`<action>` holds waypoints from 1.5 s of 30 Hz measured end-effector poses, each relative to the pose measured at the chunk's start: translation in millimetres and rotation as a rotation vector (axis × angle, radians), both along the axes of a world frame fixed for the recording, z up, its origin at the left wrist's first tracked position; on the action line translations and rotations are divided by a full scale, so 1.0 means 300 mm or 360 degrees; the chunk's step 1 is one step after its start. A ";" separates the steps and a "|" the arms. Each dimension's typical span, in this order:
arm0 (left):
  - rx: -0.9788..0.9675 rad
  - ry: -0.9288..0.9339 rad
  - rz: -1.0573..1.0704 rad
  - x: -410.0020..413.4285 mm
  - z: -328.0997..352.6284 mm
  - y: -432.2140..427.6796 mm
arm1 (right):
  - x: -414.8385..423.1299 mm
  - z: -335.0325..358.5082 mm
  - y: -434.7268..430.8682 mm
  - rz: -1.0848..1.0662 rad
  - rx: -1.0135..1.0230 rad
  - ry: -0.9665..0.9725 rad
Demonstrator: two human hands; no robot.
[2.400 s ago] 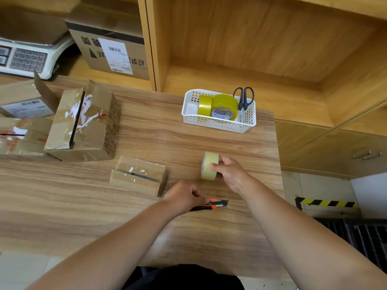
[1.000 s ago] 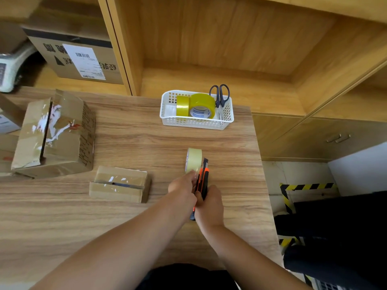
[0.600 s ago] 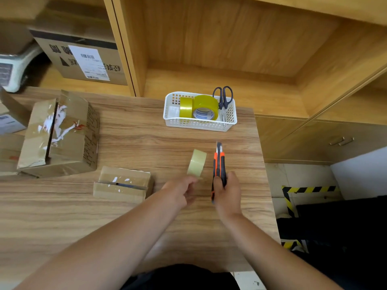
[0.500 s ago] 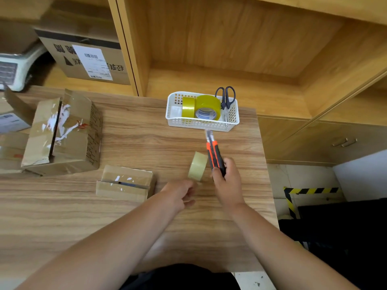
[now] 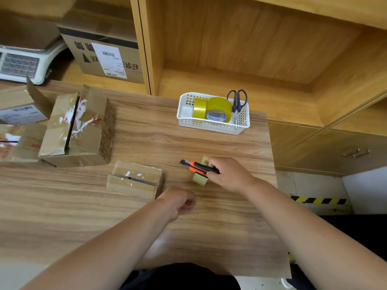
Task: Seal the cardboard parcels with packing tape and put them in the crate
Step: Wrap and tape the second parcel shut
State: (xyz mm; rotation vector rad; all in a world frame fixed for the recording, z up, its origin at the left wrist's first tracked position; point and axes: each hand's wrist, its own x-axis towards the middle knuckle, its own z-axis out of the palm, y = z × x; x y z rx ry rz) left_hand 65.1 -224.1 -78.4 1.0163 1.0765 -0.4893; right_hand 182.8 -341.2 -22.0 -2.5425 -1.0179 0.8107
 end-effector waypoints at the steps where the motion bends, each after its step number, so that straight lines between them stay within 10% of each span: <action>1: -0.0027 -0.0008 0.0030 -0.004 0.001 0.005 | 0.009 -0.002 -0.003 0.0040 -0.0040 0.0020; 19: 0.0064 -0.0183 0.0115 -0.020 0.007 0.036 | 0.075 -0.004 -0.028 0.0793 -0.0434 -0.0077; 45: 0.0151 -0.0229 0.0129 -0.008 0.011 0.017 | -0.045 0.022 -0.026 0.0774 -0.0560 -0.0311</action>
